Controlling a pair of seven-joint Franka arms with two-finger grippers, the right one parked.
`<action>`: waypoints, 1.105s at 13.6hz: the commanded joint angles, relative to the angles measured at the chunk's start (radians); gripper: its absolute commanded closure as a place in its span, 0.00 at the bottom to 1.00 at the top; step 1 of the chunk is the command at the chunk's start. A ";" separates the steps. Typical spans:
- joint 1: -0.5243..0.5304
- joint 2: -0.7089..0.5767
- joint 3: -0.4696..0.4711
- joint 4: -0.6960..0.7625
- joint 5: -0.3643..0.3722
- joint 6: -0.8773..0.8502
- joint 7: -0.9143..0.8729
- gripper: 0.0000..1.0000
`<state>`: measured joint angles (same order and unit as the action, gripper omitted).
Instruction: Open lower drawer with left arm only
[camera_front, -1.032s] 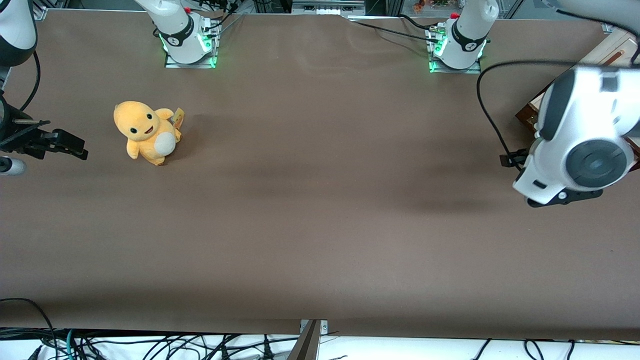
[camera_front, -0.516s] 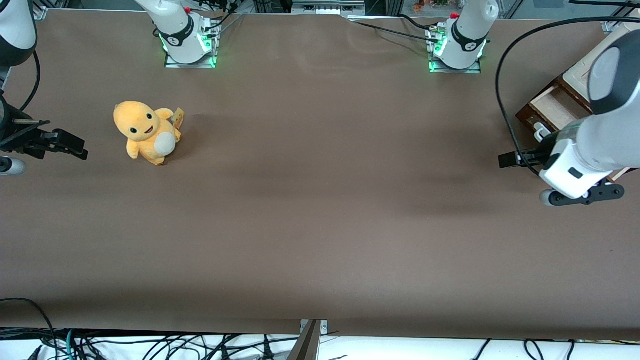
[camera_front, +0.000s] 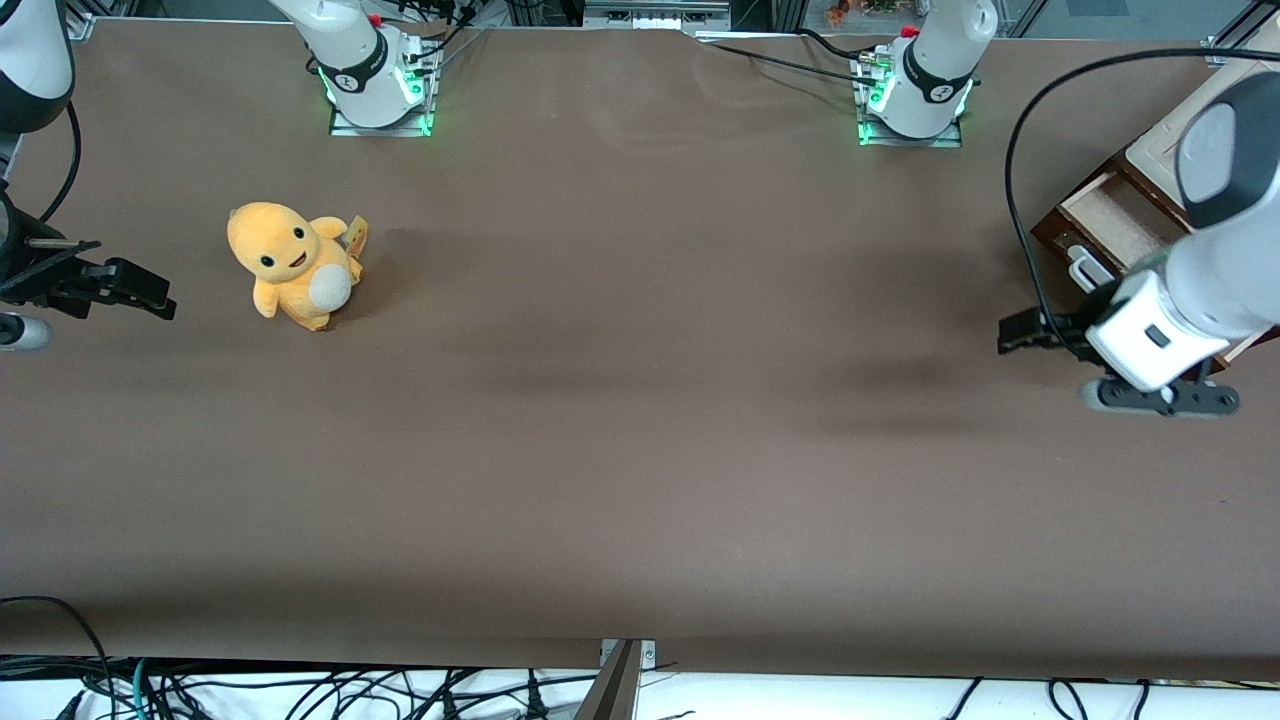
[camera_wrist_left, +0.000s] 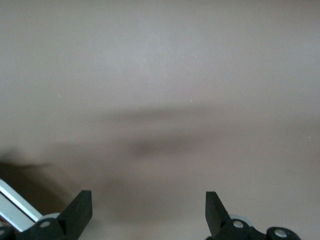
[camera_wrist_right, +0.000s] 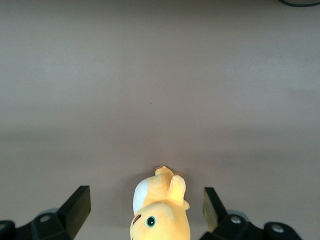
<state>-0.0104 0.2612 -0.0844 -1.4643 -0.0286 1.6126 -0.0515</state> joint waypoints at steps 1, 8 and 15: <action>0.006 -0.132 0.000 -0.152 0.019 0.043 0.027 0.00; -0.010 -0.253 0.008 -0.238 0.018 0.044 -0.072 0.00; -0.033 -0.266 0.014 -0.208 0.022 0.018 -0.120 0.00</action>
<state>-0.0308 0.0192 -0.0786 -1.6612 -0.0276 1.6362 -0.1562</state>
